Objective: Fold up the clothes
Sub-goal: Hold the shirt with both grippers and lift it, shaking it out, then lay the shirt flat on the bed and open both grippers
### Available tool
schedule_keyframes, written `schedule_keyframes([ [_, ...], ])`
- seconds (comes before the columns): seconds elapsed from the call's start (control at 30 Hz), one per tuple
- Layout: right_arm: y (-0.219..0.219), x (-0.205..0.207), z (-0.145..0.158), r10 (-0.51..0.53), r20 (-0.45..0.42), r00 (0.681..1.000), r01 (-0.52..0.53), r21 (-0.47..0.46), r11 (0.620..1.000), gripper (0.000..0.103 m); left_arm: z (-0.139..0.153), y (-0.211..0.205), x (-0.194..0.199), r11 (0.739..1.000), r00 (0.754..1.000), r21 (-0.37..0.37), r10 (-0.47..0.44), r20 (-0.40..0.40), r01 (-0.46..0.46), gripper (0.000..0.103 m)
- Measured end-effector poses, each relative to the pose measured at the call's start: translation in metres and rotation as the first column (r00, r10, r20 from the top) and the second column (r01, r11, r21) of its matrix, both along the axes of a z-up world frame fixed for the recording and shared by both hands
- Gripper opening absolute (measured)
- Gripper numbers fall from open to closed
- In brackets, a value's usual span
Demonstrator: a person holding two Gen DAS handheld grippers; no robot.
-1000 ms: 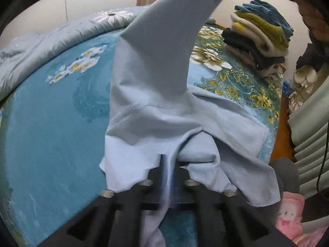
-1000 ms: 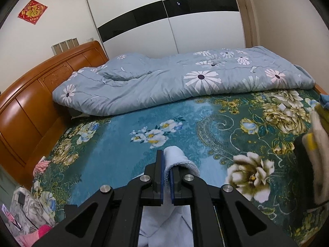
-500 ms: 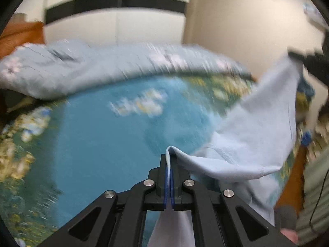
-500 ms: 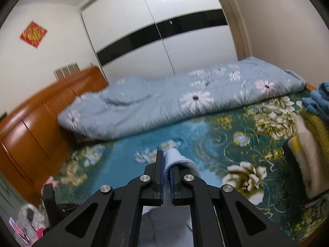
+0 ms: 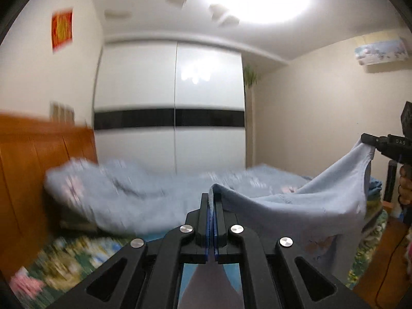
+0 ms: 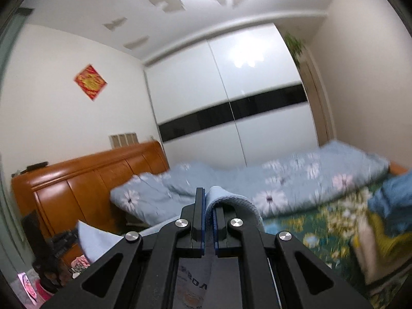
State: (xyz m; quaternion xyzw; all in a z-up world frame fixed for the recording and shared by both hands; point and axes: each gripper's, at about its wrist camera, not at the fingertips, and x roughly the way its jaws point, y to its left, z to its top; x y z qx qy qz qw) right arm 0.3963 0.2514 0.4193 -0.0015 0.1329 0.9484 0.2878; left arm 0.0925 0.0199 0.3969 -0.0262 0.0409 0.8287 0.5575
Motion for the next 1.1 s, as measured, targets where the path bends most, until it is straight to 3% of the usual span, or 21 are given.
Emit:
schedule_keyframes([
  [0.13, -0.030, 0.006, 0.028, -0.001, 0.010, 1.000, 0.000, 0.112, 0.994, 0.004, 0.023, -0.015, 0.005, 1.000, 0.994, 0.002, 0.006, -0.110, -0.006, 0.002],
  [0.23, -0.035, -0.001, 0.042, -0.003, 0.035, 0.999, -0.002, 0.156, 0.988, 0.004, 0.028, -0.005, -0.010, 1.000, 0.995, -0.019, -0.001, -0.097, -0.001, 0.002],
  [0.4, 0.002, -0.046, 0.033, -0.045, 0.124, 0.991, 0.028, 0.141, 0.990, 0.004, -0.005, 0.051, -0.051, 0.994, 0.999, -0.110, 0.016, -0.029, -0.019, 0.002],
  [0.6, 0.102, -0.133, -0.068, -0.048, 0.357, 0.933, 0.078, -0.071, 0.994, 0.004, -0.113, 0.156, -0.113, 0.945, 0.982, -0.325, 0.072, 0.176, -0.011, 0.002],
  [0.77, 0.184, -0.196, -0.164, 0.005, 0.479, 0.878, 0.130, -0.248, 0.960, 0.004, -0.180, 0.221, -0.140, 0.895, 0.955, -0.446, 0.124, 0.268, 0.009, 0.002],
  [0.93, 0.252, -0.227, -0.228, 0.025, 0.495, 0.869, 0.181, -0.364, 0.914, 0.004, -0.224, 0.269, -0.182, 0.862, 0.903, -0.506, 0.224, 0.366, -0.009, 0.002],
  [1.1, 0.305, -0.279, -0.269, 0.073, 0.503, 0.861, 0.204, -0.474, 0.857, 0.004, -0.256, 0.298, -0.234, 0.833, 0.840, -0.549, 0.345, 0.420, -0.068, 0.002],
])
